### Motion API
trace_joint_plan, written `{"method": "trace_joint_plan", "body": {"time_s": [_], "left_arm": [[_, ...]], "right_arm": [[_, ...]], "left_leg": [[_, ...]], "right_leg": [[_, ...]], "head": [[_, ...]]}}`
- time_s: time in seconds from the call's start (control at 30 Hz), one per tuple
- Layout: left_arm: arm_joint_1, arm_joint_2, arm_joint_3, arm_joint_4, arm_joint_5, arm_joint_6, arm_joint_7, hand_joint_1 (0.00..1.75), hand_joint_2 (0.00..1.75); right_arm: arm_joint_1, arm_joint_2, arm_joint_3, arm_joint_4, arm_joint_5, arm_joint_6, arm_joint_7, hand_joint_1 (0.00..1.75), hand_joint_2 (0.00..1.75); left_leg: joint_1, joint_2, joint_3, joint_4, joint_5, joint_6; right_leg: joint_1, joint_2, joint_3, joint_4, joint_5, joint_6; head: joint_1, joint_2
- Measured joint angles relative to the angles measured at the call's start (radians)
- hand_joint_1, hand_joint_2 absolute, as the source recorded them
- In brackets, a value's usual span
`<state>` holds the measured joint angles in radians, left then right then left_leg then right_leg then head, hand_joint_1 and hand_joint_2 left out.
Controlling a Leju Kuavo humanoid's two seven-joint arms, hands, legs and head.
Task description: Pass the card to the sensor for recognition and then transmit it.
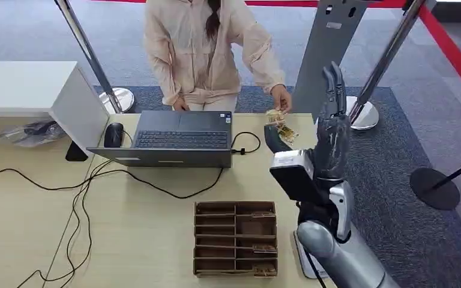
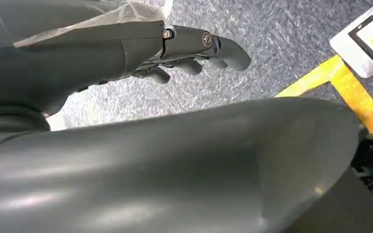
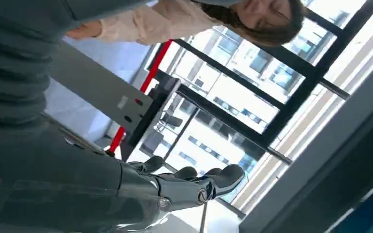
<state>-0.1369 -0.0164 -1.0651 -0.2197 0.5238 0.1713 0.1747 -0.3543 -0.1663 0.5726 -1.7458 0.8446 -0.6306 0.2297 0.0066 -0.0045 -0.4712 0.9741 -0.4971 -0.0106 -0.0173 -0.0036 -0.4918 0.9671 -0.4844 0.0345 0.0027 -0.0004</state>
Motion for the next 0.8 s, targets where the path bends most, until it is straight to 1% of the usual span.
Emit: {"method": "trace_joint_plan", "body": {"time_s": [0.07,0.13,0.2,0.33,0.43,0.53,0.63,0.7,0.8], "left_arm": [[0.004,-0.001,0.0,0.0,0.017,0.005,-0.001,0.0,0.0],[0.007,-0.002,0.0,0.0,0.032,0.007,-0.001,0.0,0.0],[0.009,-0.002,0.001,0.0,0.045,0.007,-0.001,0.0,0.0],[0.01,-0.002,0.002,0.0,0.061,0.009,-0.001,0.0,0.0],[0.011,-0.002,0.004,0.0,0.075,0.018,-0.004,0.0,0.0],[0.011,-0.001,0.006,0.0,0.09,0.026,-0.016,0.0,0.0],[0.011,-0.001,0.009,0.0,0.103,0.029,-0.024,0.0,0.0],[0.011,-0.001,0.009,0.0,0.106,0.03,-0.026,0.0,0.0],[0.01,0.0,0.009,0.0,0.108,0.031,-0.026,0.0,0.0]], "right_arm": [[0.034,-0.008,-0.001,-0.083,0.016,0.003,-0.008,0.0,1.75],[0.074,-0.015,0.0,-0.152,0.014,0.023,-0.022,0.0,1.75],[0.114,-0.028,0.003,-0.216,-0.018,0.056,-0.047,0.0,1.75],[0.177,-0.063,0.003,-0.323,-0.075,0.083,-0.095,0.0,1.75],[0.216,-0.093,-0.004,-0.385,-0.153,0.115,-0.127,0.0,1.75],[0.25,-0.117,-0.018,-0.429,-0.244,0.154,-0.156,0.0,1.75],[0.285,-0.137,-0.039,-0.445,-0.386,0.175,-0.195,0.0,1.75],[0.303,-0.148,-0.051,-0.445,-0.417,0.179,-0.217,0.0,1.75],[0.325,-0.165,-0.065,-0.444,-0.433,0.185,-0.232,0.0,1.75]], "left_leg": [[0.0,0.0,0.0,0.0,0.0,0.0],[0.0,0.0,0.0,0.0,0.0,0.0],[0.0,0.0,0.0,0.0,0.0,0.0],[0.0,0.0,0.0,0.0,0.0,0.0],[0.0,0.0,0.0,0.0,0.0,0.0],[0.0,0.0,0.0,0.0,0.0,0.0],[0.0,0.0,0.0,0.0,0.0,0.0],[0.0,0.0,0.0,0.0,0.0,0.0],[0.0,0.0,0.0,0.0,0.0,0.0]], "right_leg": [[0.0,0.0,0.0,0.0,0.0,0.0],[0.0,0.0,0.0,0.0,0.0,0.0],[0.0,0.0,0.0,0.0,0.0,0.0],[0.0,0.0,0.0,0.0,0.0,0.0],[0.0,0.0,0.0,0.0,0.0,0.0],[0.0,0.0,0.0,0.0,0.0,0.0],[0.0,0.0,0.0,0.0,0.0,0.0],[0.0,0.0,0.0,0.0,0.0,0.0],[0.0,0.0,0.0,0.0,0.0,0.0]], "head": [[0.0,0.0],[0.0,0.0],[0.0,0.0],[0.0,0.0],[0.0,0.0],[0.0,0.0],[0.0,0.0],[0.0,0.0],[0.0,0.0]]}}
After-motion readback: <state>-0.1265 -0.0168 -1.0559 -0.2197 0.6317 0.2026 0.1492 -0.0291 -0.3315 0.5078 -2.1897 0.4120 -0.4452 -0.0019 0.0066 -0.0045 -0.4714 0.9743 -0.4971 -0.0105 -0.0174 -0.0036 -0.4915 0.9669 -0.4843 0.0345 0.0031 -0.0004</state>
